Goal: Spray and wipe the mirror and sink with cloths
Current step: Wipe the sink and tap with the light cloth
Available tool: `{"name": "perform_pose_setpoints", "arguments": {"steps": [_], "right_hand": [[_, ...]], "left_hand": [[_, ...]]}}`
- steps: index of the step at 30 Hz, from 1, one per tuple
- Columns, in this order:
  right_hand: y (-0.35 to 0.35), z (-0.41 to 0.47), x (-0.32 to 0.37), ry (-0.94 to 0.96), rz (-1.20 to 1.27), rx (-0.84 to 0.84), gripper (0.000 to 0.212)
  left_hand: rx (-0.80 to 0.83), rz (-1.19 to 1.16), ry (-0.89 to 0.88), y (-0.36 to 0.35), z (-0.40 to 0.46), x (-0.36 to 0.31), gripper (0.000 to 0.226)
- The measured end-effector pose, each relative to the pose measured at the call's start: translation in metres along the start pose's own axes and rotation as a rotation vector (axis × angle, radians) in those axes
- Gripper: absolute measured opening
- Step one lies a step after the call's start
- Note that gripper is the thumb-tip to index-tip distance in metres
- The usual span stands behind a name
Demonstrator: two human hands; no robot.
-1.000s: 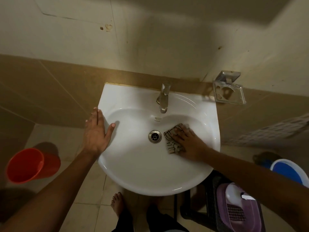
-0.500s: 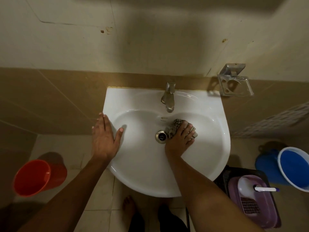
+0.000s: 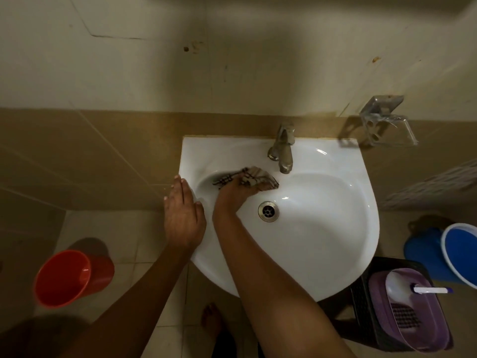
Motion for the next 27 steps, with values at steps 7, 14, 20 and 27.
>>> {"name": "perform_pose_setpoints", "arguments": {"steps": [7,14,20,27], "right_hand": [[0.012,-0.022,-0.036,0.200,-0.612,0.500,0.079],[0.071,-0.020,-0.052,0.425,-0.923,1.027,0.072],[0.150,0.011,-0.042,0.489,-1.264,1.212,0.068],[0.195,0.111,0.012,0.634,-1.774,0.998,0.069]], "left_hand": [[-0.046,-0.142,0.008,-0.002,0.000,0.007,0.067],[-0.063,-0.277,0.042,-0.002,0.001,0.007,0.060],[-0.035,-0.208,0.042,0.001,-0.001,0.001,0.065],[-0.013,-0.049,0.050,0.002,-0.003,-0.001,0.066]]}}
Point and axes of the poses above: each hand's wrist, its own z-axis towards the middle knuckle, its own y-axis out of the back of the hand, x = y × z, the point moved 1 cm from there along z, towards the middle knuckle, and after that the axes turned 11 degrees about z, right-handed, at the moved point
